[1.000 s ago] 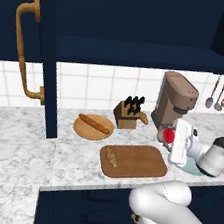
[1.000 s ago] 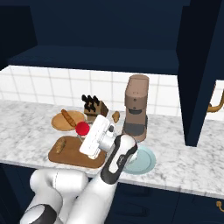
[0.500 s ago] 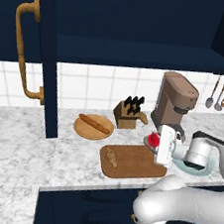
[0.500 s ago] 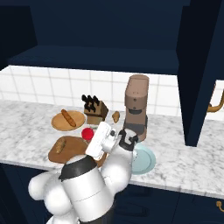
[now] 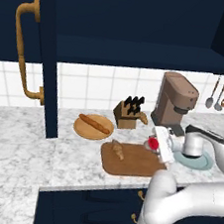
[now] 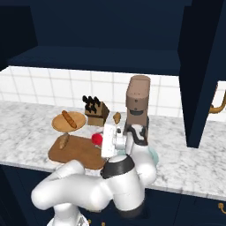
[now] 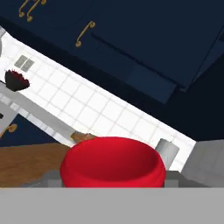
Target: From the different types of pastries on the counter, select a croissant and place it on the cutting board. Then retrieve a jar of jam from the cabinet and place it alongside the croissant on the cutting board.
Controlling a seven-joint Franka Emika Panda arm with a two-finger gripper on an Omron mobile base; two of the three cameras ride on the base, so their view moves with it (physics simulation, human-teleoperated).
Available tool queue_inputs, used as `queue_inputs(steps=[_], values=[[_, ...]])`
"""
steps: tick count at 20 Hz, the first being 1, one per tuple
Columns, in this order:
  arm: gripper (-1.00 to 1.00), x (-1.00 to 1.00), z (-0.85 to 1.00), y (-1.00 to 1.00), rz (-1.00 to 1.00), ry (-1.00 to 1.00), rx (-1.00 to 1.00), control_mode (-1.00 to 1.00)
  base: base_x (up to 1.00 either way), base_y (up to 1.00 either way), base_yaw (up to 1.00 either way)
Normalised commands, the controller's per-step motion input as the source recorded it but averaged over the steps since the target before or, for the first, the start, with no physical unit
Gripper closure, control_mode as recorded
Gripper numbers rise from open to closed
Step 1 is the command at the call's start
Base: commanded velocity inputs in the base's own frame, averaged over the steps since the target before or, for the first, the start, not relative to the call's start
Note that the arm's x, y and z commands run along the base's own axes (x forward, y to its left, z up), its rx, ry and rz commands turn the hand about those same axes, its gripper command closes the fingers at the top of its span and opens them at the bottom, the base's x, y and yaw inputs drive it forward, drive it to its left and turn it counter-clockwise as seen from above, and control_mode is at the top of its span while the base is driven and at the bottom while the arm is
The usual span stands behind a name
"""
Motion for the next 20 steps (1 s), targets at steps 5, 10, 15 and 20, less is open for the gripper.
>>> queue_inputs(steps=[5,10,15,20], values=[[1.00,0.00,-0.10,0.11,-0.19,0.15,-0.42,-1.00,0.00,0.00,0.00],[1.00,-0.69,0.02,0.04,-0.13,0.03,-0.24,-1.00,0.00,0.00,0.00],[1.00,-1.00,-0.41,0.41,-0.02,0.00,-0.18,-1.00,0.00,0.00,0.00],[-1.00,0.00,-0.17,0.76,-0.10,0.00,-0.04,-1.00,0.00,0.00,0.00]])
